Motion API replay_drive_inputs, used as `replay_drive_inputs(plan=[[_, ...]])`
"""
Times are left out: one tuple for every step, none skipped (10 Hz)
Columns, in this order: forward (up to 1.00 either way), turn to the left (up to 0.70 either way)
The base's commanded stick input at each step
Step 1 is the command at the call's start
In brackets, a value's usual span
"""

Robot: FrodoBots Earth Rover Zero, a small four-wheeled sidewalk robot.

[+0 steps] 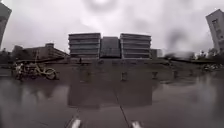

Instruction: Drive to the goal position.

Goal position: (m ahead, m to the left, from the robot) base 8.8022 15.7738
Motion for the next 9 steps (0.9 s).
replay_drive_inputs(plan=[[0.7,0.0],[0.7,0.0],[0.7,0.0],[0.7,0.0],[0.7,0.0],[0.7,0.0],[0.7,0.0],[0.7,0.0],[0.7,0.0]])
